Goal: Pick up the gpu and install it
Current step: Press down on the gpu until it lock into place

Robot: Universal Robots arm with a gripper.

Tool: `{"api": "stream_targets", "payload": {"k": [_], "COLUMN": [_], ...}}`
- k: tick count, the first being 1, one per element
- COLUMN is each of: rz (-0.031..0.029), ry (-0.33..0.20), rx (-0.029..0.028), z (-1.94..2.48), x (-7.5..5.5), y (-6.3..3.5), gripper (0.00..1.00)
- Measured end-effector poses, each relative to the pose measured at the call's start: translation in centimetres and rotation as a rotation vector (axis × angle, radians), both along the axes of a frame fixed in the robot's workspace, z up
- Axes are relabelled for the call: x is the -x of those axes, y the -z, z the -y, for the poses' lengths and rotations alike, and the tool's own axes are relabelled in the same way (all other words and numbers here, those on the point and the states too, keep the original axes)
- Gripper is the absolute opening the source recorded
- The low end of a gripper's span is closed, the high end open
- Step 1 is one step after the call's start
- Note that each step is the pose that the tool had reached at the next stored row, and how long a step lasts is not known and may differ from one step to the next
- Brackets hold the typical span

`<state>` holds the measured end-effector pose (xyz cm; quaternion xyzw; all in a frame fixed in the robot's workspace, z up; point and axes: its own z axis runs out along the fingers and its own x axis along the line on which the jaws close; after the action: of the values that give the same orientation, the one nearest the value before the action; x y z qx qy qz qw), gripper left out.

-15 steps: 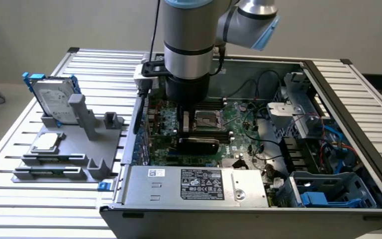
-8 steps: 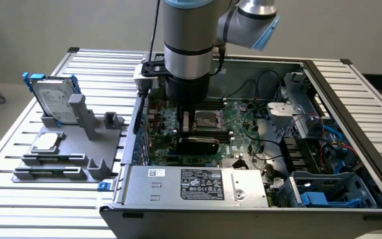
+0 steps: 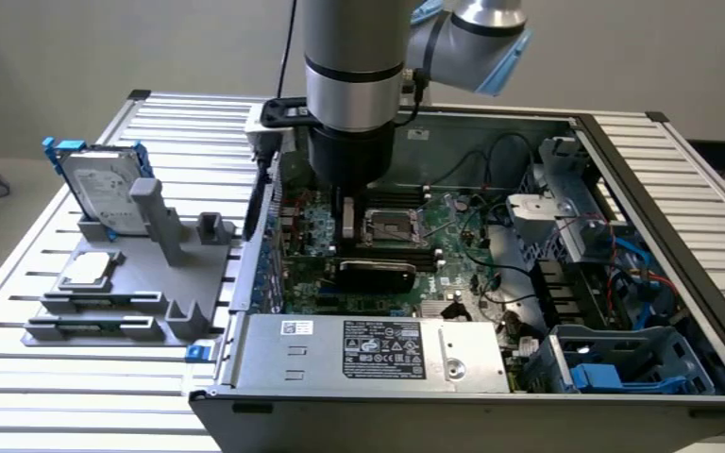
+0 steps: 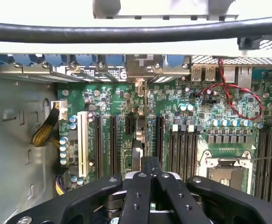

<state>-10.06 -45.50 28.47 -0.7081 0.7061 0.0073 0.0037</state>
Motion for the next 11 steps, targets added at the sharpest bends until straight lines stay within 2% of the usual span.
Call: {"api": "stream_targets", "payload": {"k": [3, 5, 8, 11], "rz": [-0.0018, -0.0089, -0.0236, -0.0457], "ry": [0.000, 0.000, 0.000, 0.000], "rx": [0.0000, -0.0001, -0.0003, 0.0000], "z": [0.00, 0.00, 0.00, 0.00], "x": [0.58, 0.78, 1.00, 1.19], "y": [-0.08, -0.25, -0.42, -0.48], "gripper": [0.11, 0.11, 0.11, 0.11]}}
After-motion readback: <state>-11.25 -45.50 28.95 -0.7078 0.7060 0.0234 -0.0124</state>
